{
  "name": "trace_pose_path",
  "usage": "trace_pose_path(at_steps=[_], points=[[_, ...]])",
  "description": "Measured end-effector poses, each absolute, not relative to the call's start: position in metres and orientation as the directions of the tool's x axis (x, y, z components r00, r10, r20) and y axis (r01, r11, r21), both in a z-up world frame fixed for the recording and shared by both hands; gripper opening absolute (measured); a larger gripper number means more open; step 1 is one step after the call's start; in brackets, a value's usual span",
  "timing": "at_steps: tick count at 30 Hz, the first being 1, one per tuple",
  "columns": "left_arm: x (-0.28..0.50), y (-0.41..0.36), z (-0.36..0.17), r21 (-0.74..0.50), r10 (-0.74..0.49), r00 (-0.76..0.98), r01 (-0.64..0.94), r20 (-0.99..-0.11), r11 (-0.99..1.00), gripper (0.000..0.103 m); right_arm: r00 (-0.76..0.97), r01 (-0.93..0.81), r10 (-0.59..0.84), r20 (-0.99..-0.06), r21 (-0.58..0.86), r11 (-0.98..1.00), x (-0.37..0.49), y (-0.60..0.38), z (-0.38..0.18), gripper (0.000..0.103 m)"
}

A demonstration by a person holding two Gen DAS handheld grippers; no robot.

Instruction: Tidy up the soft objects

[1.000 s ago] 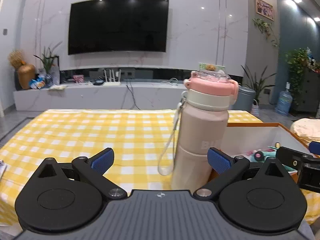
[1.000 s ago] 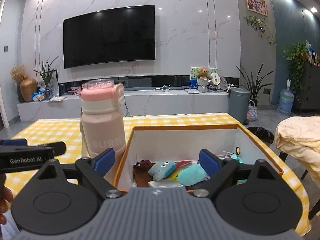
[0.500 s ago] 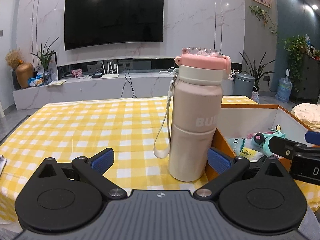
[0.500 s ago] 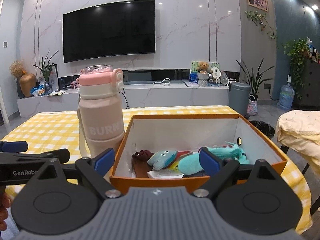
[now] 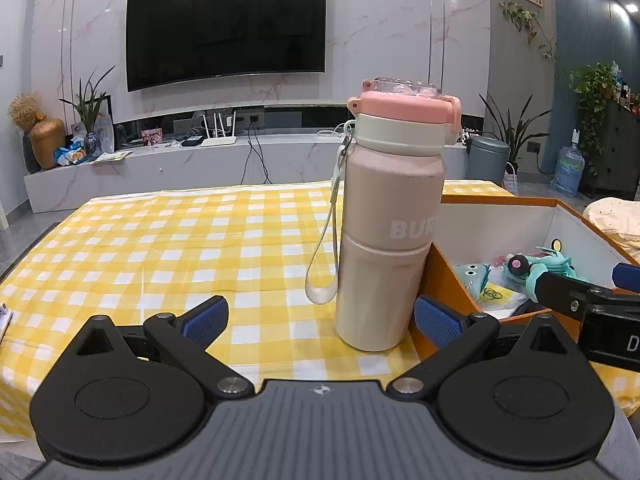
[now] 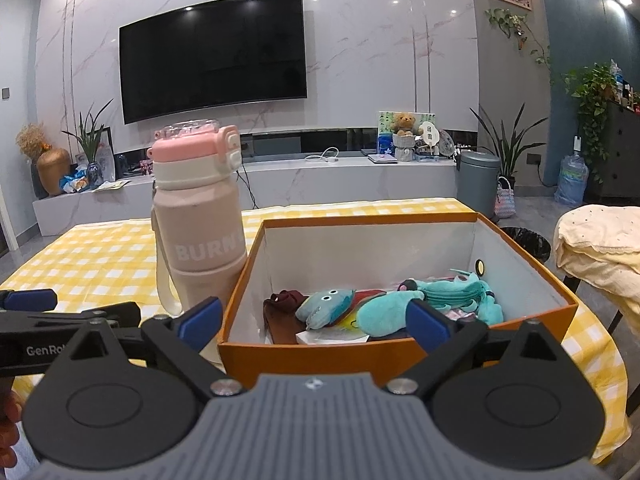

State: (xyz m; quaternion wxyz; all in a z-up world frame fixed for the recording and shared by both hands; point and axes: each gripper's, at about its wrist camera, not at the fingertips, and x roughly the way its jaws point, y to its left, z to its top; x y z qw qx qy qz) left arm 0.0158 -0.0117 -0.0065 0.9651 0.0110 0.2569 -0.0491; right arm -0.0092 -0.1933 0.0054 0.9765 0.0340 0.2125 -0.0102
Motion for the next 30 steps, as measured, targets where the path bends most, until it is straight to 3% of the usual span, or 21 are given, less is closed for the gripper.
trace_pose_path(at_steps=[30], points=[[0.0154,-0.0114,-0.0063,-0.008,-0.086,0.865,0.094,-0.494,0.996,0.103,0.906,0.025,0.0,-0.423,0.053,0.998,-0.0065,-0.1897,0.0031,0.097]])
